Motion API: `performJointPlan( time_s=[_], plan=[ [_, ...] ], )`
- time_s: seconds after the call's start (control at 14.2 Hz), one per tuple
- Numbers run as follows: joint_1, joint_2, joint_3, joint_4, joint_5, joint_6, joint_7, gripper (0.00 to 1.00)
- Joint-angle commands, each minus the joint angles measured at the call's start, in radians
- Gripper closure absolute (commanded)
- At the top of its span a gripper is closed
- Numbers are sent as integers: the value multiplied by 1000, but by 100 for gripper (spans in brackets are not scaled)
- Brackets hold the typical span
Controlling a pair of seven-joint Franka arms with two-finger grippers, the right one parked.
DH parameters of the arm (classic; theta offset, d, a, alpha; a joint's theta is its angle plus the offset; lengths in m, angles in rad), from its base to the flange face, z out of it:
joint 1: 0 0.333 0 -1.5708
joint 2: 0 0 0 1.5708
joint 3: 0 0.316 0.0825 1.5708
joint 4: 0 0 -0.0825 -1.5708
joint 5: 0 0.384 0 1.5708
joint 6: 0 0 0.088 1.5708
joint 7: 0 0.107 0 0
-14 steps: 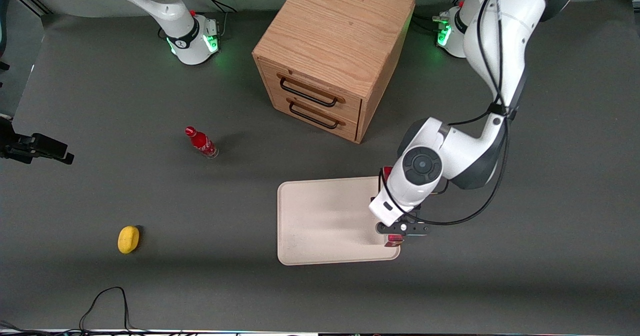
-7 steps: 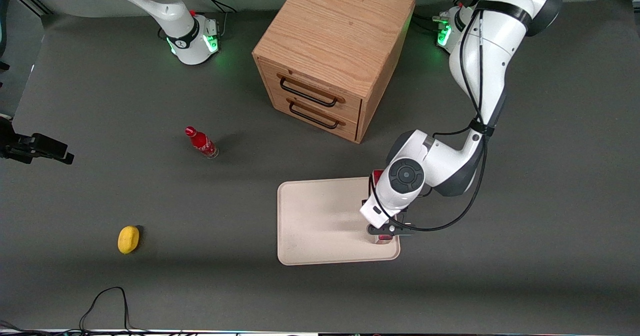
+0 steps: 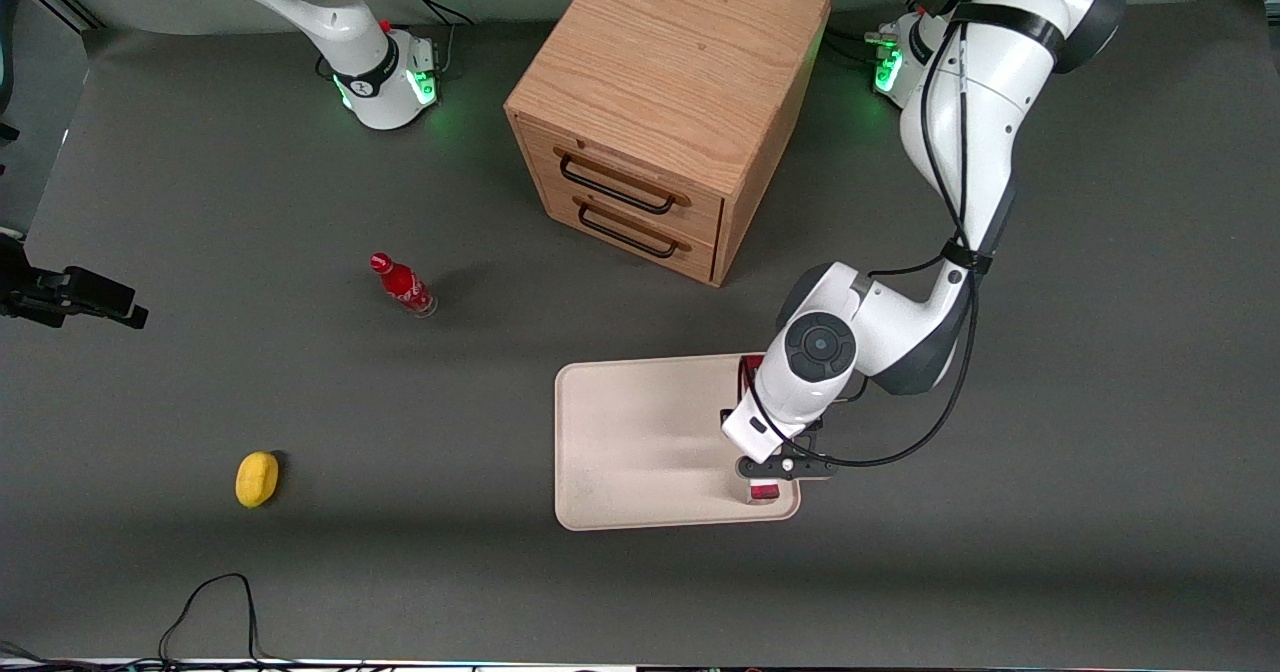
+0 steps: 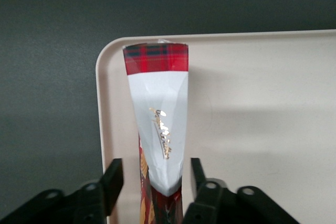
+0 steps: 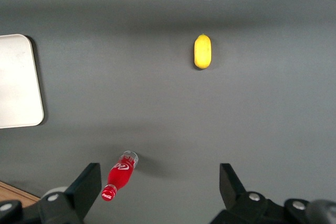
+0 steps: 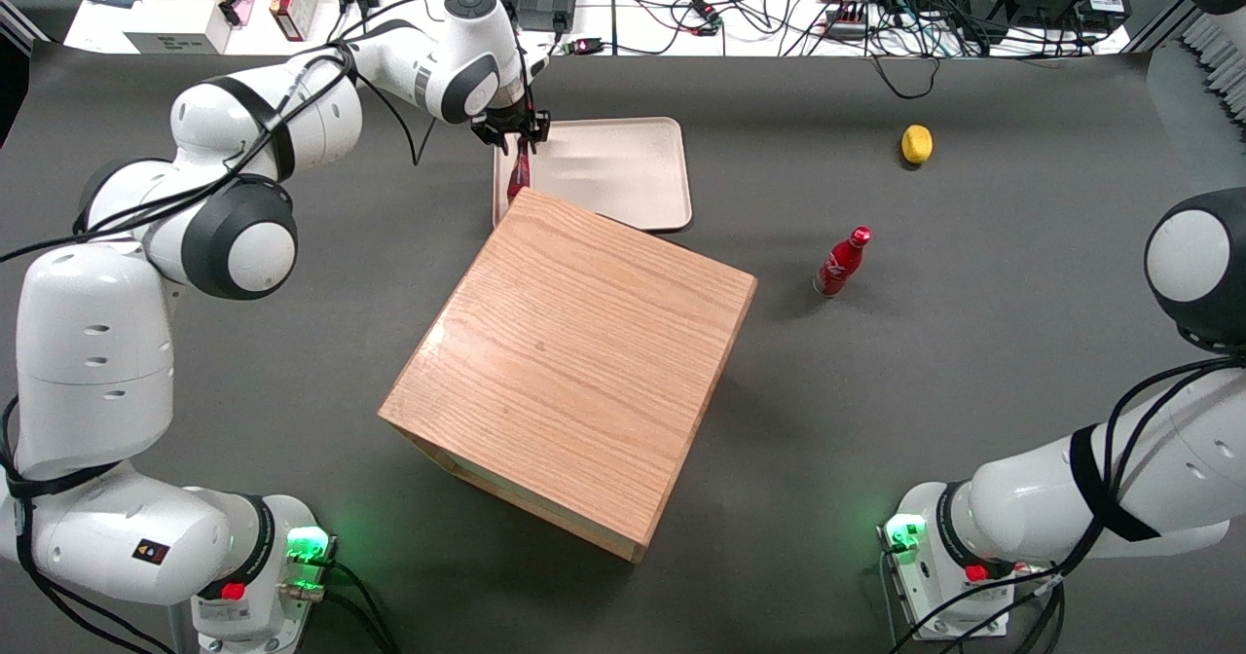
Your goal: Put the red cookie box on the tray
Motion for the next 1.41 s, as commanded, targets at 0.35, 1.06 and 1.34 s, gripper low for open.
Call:
performJointPlan(
  time_s=[0.35, 1.06, 1.34],
  plan=[
    [46, -354, 89, -177, -44, -181, 12, 0],
    [276, -793, 203, -336, -173, -543, 495, 0],
    [333, -960, 201, -430, -187, -632, 580, 0]
  ],
)
